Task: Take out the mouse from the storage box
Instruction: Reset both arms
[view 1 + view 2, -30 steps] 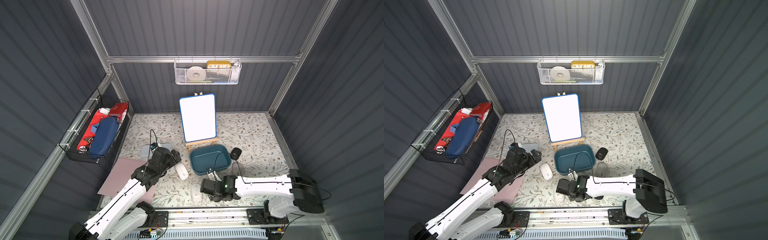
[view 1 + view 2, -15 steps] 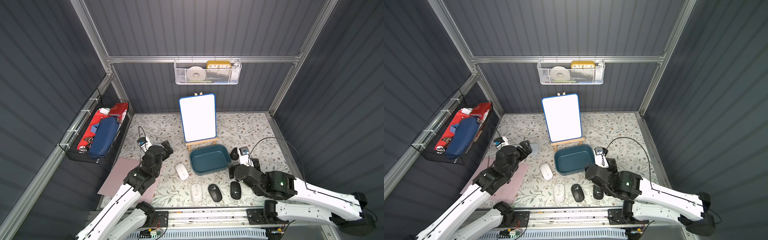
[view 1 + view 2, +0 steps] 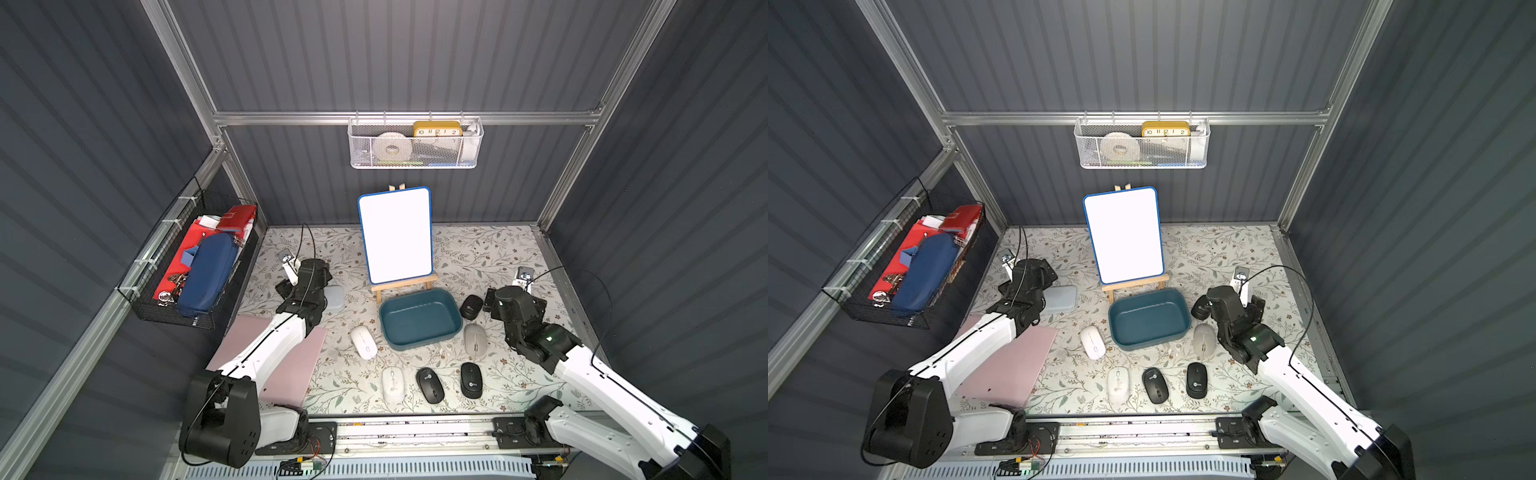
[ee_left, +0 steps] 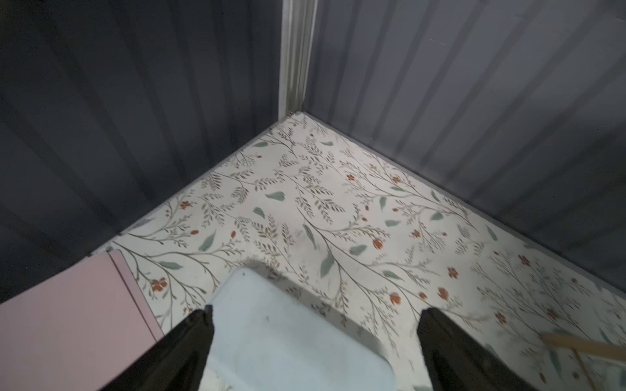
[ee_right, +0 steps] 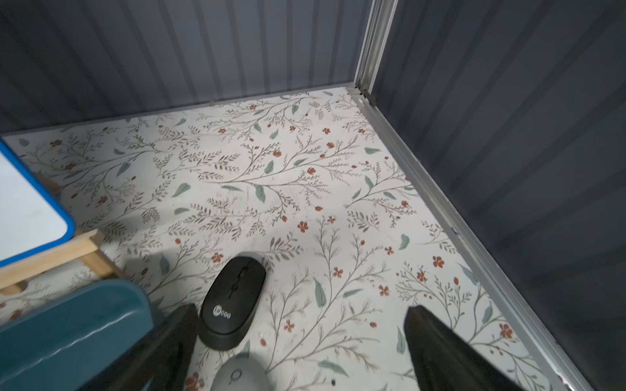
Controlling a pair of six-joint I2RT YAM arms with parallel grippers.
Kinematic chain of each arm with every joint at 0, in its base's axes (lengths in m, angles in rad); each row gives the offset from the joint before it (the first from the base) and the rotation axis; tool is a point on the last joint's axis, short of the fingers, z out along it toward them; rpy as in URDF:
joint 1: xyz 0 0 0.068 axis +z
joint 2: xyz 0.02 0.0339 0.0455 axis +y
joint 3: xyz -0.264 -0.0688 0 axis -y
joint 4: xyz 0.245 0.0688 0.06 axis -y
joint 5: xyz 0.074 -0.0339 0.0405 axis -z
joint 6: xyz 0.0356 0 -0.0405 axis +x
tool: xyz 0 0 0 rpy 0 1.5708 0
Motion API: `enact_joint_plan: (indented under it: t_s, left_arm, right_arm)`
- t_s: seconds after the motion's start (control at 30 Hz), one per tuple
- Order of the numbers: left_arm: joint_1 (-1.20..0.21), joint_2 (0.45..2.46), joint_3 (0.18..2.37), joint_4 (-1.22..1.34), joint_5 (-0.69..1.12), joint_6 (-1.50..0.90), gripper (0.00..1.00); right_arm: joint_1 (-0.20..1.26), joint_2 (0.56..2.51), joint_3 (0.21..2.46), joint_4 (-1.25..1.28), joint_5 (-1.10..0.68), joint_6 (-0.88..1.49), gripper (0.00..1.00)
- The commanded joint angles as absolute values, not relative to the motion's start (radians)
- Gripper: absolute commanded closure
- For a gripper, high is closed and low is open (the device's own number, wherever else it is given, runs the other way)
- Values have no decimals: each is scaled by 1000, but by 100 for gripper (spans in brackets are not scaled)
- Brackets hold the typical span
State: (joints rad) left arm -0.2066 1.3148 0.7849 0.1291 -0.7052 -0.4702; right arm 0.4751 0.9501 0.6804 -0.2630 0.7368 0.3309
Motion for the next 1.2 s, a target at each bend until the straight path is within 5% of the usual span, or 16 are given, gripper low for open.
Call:
enact_joint_plan:
  t_s: [0.0,0.2,0.57,0.83,1.17]
  left_arm:
    - [-87,1342,736,279,-653,-379,0]
    - [3,1449,599,573,-601,-245,1]
    - [36,1710,449,1146,-321,-108,1]
    - [45,1701,453,1117,-308,-118,1]
    - [44,1703,454,1118,-308,-117,0]
  right_arm:
    - [394,1005,639,-43,750,211,1]
    - [223,1161,624,33,703,212,1]
    - [184,1341,425,604,653,44,1]
    - [96,1531,335,1037,389,4,1]
    - [48,1553,372,942,302,54,1]
